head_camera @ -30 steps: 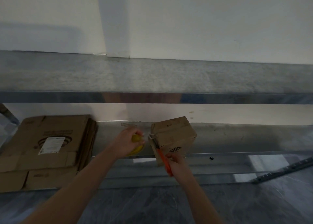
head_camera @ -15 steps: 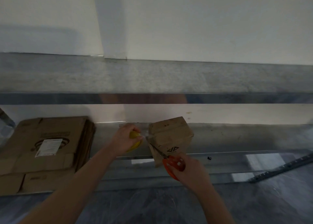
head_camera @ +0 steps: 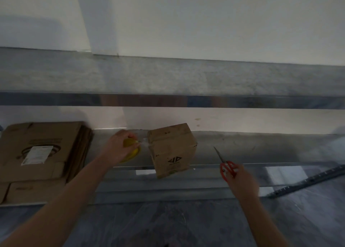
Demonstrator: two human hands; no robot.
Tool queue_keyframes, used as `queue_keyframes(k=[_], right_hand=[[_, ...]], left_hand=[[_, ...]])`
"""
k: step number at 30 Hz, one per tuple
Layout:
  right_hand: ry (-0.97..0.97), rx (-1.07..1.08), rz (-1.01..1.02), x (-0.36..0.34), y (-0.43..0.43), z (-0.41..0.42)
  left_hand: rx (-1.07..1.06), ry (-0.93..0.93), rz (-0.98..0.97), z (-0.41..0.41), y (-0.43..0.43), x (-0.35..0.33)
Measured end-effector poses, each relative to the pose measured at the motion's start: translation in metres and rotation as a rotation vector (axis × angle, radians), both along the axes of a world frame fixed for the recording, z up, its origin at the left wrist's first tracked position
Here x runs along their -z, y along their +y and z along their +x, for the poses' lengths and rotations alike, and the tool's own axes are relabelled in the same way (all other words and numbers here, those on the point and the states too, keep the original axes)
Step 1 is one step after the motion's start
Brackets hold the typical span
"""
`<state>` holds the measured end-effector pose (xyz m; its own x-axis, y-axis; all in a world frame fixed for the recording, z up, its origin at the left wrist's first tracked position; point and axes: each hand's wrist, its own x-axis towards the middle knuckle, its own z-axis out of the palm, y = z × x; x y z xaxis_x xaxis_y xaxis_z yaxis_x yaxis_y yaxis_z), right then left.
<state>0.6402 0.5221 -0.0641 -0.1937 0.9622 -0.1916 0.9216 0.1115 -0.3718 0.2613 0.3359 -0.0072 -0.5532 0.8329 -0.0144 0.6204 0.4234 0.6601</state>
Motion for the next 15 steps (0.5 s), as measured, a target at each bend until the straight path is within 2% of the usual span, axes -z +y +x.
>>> queue_keyframes(k=[5,8,15], right_hand=[[0.088,0.01,-0.079,0.03,0.032,-0.054],[0.055,-0.012,-0.094,0.042,0.038,-0.072],[0.073,-0.171,-0.162,0.047,0.035,-0.083]], left_hand=[[-0.049,-0.015,0.011,0.008,-0.001,0.007],[-0.065,-0.025,-0.014,0.015,0.0,0.009],[-0.062,-0.032,-0.036,0.021,0.003,0.007]])
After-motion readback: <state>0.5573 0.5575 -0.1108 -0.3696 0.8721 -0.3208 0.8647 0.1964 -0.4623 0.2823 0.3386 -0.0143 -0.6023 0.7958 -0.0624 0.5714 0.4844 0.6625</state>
